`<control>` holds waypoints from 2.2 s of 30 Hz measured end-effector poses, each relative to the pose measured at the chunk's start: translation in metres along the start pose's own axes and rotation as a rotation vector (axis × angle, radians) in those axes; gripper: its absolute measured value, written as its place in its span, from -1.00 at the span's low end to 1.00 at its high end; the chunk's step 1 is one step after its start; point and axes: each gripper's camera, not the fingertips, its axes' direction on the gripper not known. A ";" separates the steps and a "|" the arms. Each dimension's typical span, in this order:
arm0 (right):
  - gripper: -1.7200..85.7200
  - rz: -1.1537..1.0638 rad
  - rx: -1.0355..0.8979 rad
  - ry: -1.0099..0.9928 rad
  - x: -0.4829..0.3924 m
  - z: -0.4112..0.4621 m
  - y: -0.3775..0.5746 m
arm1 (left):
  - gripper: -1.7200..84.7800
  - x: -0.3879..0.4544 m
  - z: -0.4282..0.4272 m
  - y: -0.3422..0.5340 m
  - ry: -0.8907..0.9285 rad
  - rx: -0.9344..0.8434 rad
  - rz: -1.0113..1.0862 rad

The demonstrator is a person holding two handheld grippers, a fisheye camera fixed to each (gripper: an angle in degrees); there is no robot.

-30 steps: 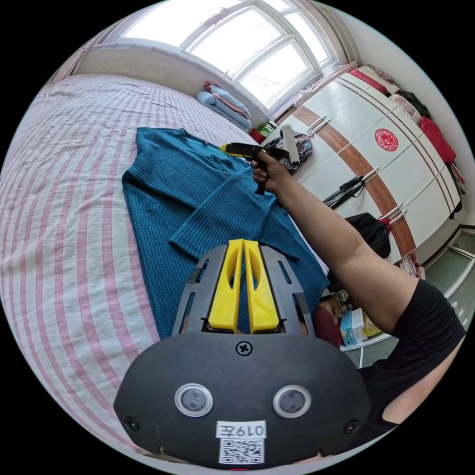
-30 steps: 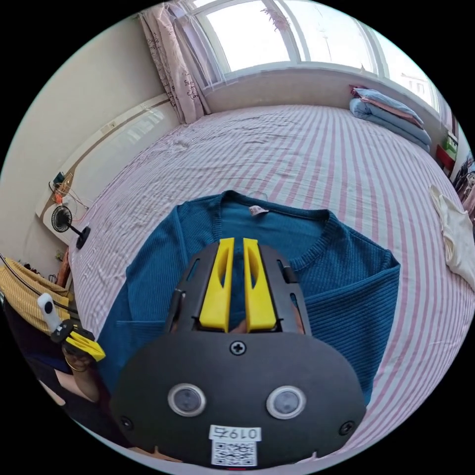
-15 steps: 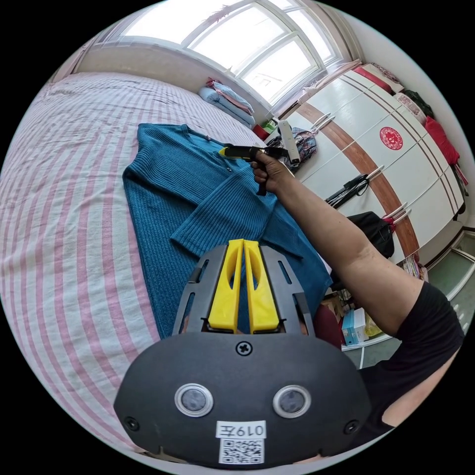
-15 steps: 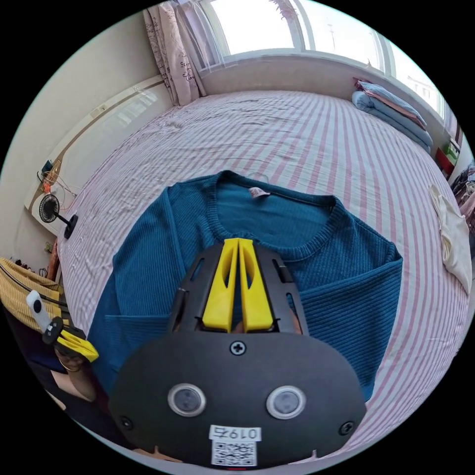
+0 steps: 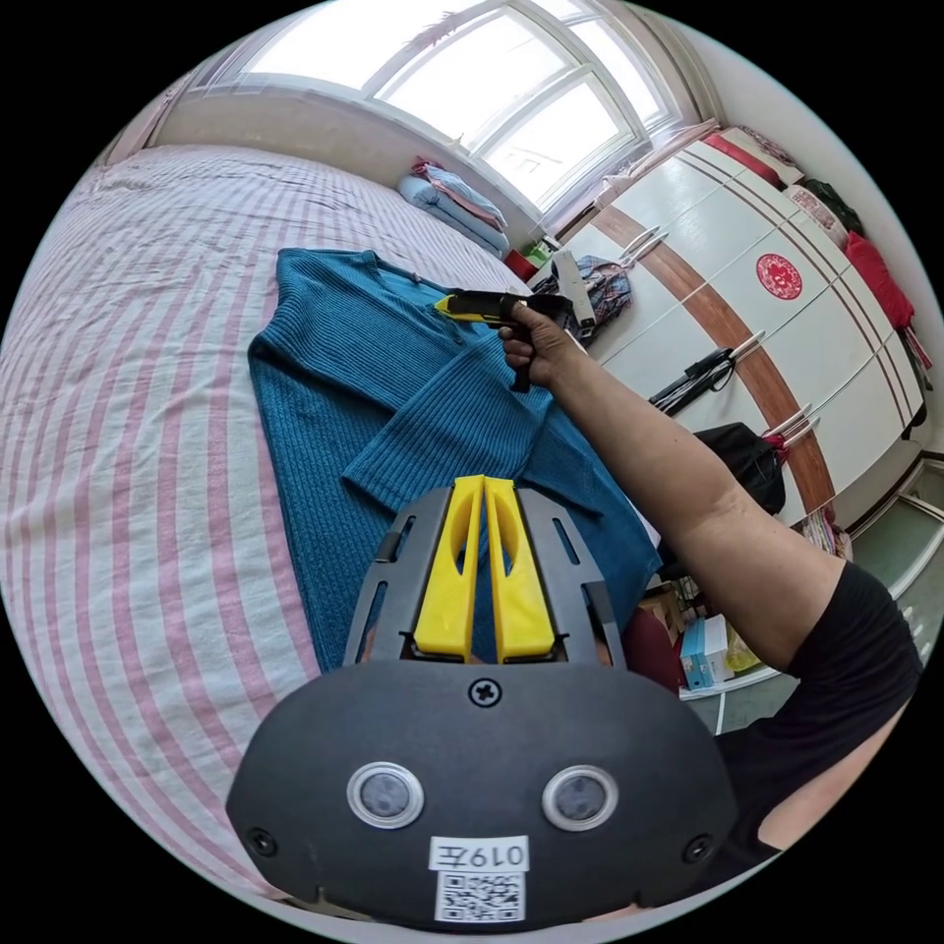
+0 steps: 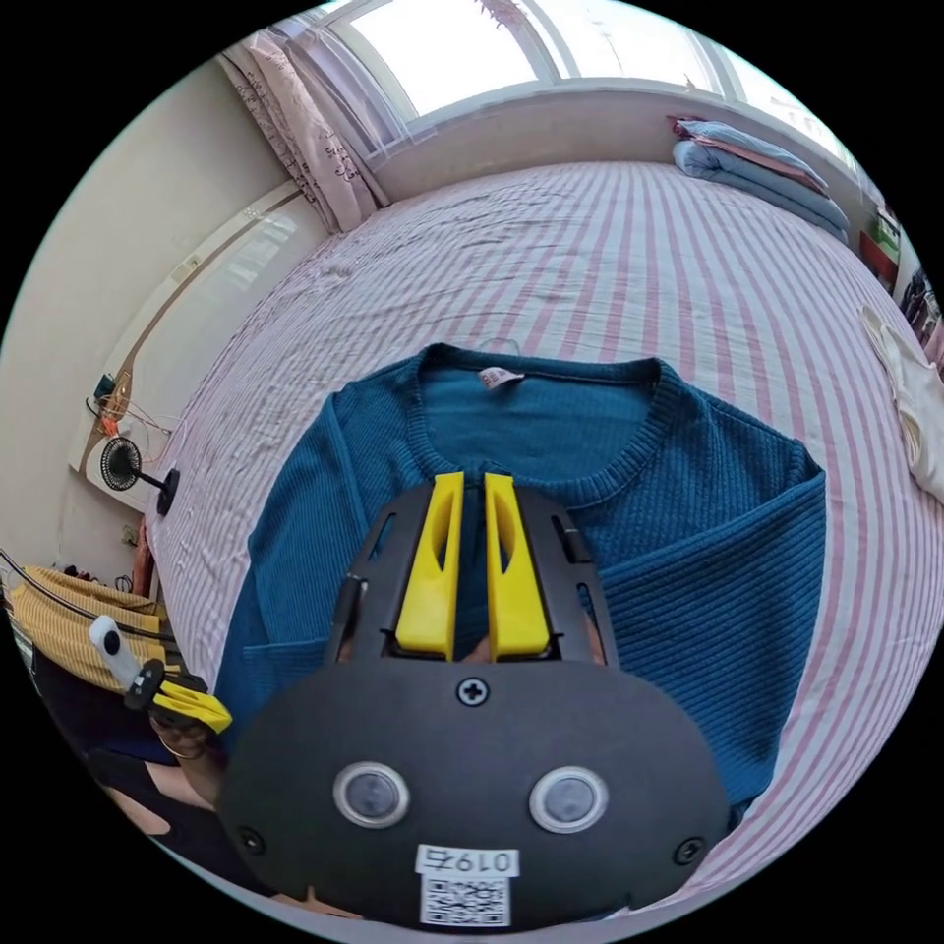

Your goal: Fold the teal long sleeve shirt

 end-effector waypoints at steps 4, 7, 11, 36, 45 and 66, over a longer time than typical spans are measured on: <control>-0.88 0.054 0.016 -0.120 0.014 0.001 0.001 | -0.93 0.000 0.000 -0.001 0.017 0.004 -0.004; -0.89 0.073 0.018 -0.140 0.021 0.001 0.001 | -0.93 0.000 0.000 -0.001 0.012 0.007 -0.005; -0.84 0.049 0.000 -0.130 0.018 0.003 -0.001 | -0.93 0.001 0.001 -0.002 0.016 0.006 -0.008; -0.97 -0.016 0.032 0.006 -0.045 -0.019 -0.012 | -0.94 0.020 0.022 -0.009 -0.131 -0.079 0.007; -0.91 -0.089 0.010 0.137 -0.091 -0.017 -0.023 | -0.94 0.023 0.025 -0.010 -0.122 -0.080 0.007; -0.82 -0.097 0.043 0.232 -0.141 -0.034 -0.035 | -0.94 0.023 0.023 -0.008 -0.116 -0.064 0.001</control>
